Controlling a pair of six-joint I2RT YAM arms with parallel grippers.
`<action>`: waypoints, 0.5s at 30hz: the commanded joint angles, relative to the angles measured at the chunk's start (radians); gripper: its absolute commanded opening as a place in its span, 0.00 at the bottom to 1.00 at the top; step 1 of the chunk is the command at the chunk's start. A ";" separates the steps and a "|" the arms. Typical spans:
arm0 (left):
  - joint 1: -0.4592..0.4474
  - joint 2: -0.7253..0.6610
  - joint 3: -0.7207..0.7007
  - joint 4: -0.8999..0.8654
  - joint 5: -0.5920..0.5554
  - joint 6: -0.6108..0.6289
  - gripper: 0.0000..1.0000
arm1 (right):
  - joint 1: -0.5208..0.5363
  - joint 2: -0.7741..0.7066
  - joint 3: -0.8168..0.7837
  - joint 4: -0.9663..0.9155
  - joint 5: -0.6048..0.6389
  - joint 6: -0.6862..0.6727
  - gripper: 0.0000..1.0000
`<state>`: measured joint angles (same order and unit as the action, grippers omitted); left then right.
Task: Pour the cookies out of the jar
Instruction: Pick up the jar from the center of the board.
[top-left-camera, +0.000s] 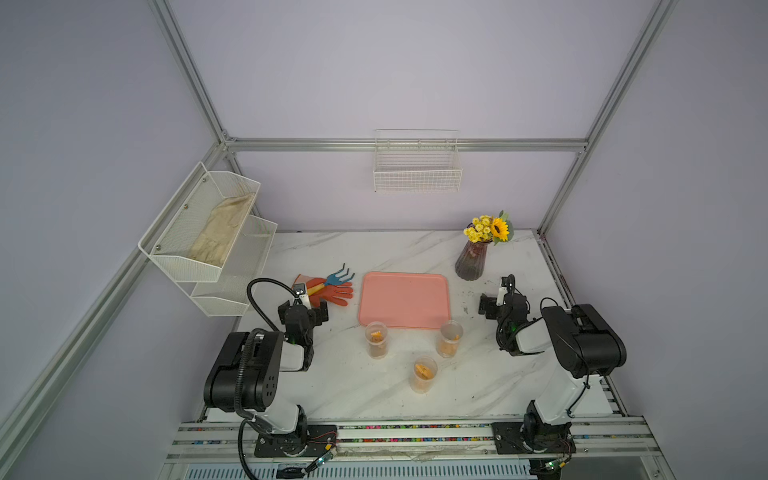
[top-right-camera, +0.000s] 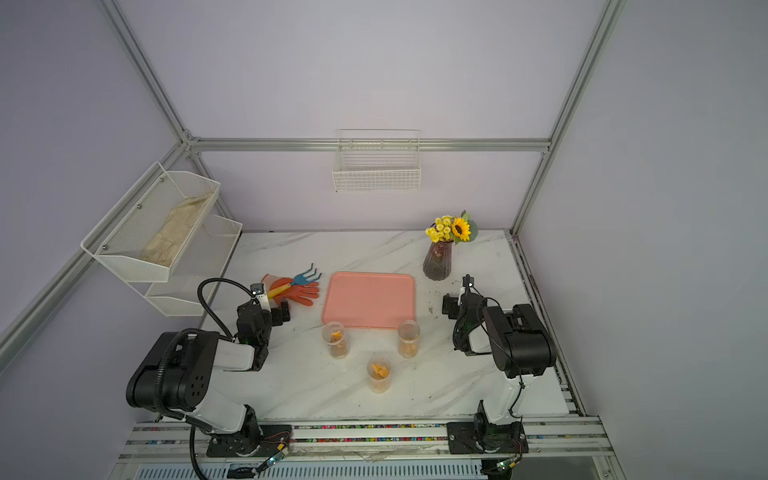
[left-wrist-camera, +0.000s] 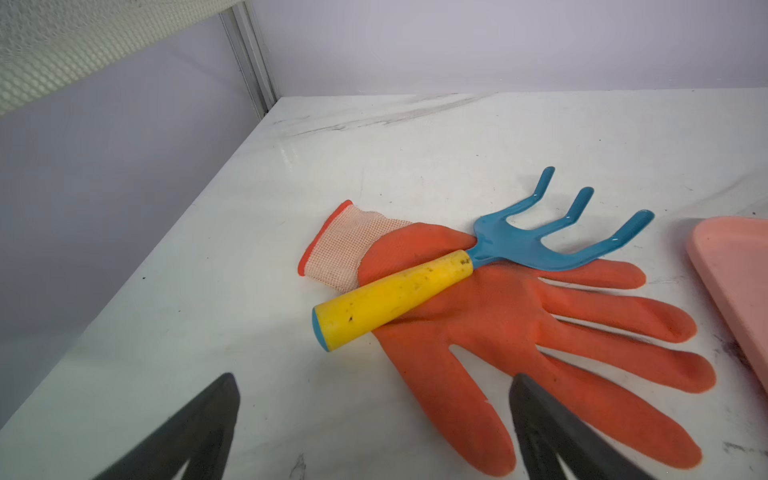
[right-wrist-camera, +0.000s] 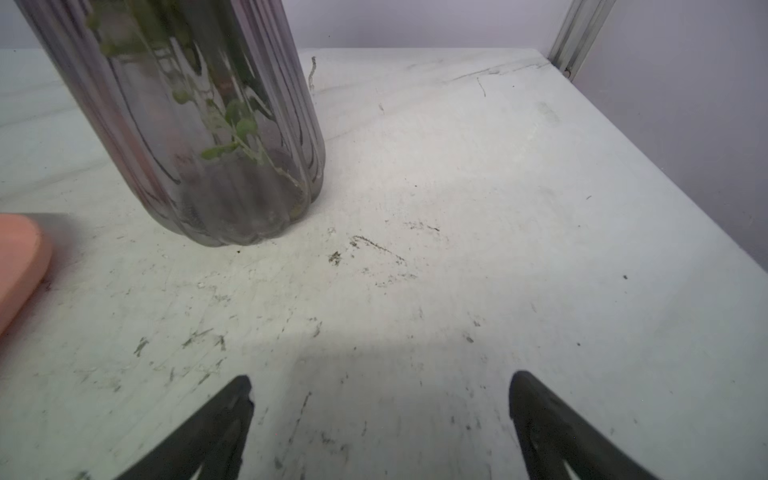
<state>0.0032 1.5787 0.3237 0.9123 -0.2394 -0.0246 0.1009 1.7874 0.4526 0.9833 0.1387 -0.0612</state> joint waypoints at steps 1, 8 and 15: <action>-0.003 -0.005 0.045 0.057 -0.009 -0.004 1.00 | 0.004 -0.005 0.013 0.022 0.007 -0.010 0.97; -0.003 -0.005 0.045 0.057 -0.009 -0.005 1.00 | 0.003 -0.004 0.014 0.019 0.003 -0.002 0.97; -0.003 -0.006 0.047 0.050 -0.008 -0.005 1.00 | -0.018 -0.003 0.018 0.014 -0.037 0.021 0.97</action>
<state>0.0032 1.5787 0.3237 0.9123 -0.2394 -0.0246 0.0895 1.7874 0.4526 0.9833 0.1146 -0.0502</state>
